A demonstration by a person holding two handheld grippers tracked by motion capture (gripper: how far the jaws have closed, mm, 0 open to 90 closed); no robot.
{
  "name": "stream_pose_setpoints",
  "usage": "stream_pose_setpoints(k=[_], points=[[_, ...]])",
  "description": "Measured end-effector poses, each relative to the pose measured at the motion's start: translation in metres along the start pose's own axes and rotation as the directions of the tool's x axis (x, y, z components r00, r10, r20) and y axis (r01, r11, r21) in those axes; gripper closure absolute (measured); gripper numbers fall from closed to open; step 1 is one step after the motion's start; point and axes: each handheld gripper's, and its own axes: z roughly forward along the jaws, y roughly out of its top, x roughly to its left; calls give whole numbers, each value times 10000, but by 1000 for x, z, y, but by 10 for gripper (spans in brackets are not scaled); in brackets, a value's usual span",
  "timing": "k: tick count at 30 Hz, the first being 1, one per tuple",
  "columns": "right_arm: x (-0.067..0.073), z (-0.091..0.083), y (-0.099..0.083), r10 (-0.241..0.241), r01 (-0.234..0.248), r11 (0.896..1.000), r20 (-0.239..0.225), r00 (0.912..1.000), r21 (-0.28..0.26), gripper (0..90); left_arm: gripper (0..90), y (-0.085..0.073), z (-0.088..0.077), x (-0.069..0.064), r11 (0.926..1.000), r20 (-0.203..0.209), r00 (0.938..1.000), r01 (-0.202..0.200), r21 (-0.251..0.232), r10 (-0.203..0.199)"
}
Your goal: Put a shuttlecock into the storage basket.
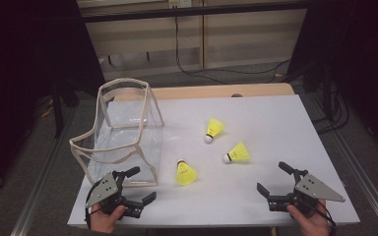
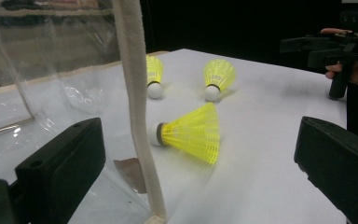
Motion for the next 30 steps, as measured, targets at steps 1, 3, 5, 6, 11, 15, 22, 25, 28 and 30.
stream_pose_setpoints(k=[1,3,5,6,11,15,22,25,28,30], points=[[0,0,0,31,-31,10000,6,10000,-4,7,18,0,1,-1,10000,78,10000,-12,-1,12],[0,0,0,26,-26,10000,11,10000,-4,7,18,0,2,-1,10000,110,9999,-21,5,21],[0,0,0,22,-22,10000,16,10000,4,7,18,0,3,-2,10000,137,9999,23,-10,-23],[0,0,0,27,-27,10000,14,10000,-2,7,18,0,3,-2,10000,204,9998,-18,35,17],[0,0,0,14,-14,10000,-22,10000,-1,7,18,1,6,-4,10000,317,9995,-59,71,57],[0,1,0,25,-25,10000,-44,10000,-11,7,18,1,7,-5,10000,354,9994,-38,89,35],[2,2,0,26,-26,10000,-41,10000,-6,7,18,1,10,-7,10000,540,9985,-16,4,15],[1,1,0,15,-15,10000,4,10000,-10,7,18,1,12,-8,10000,597,9982,-82,33,80],[1,1,0,10,-10,10000,-17,10000,-25,7,18,2,14,-9,9999,667,9977,-129,88,123],[1,1,0,38,-38,10000,-15,10000,-34,7,18,2,15,-10,9998,760,9970,-157,121,148]])
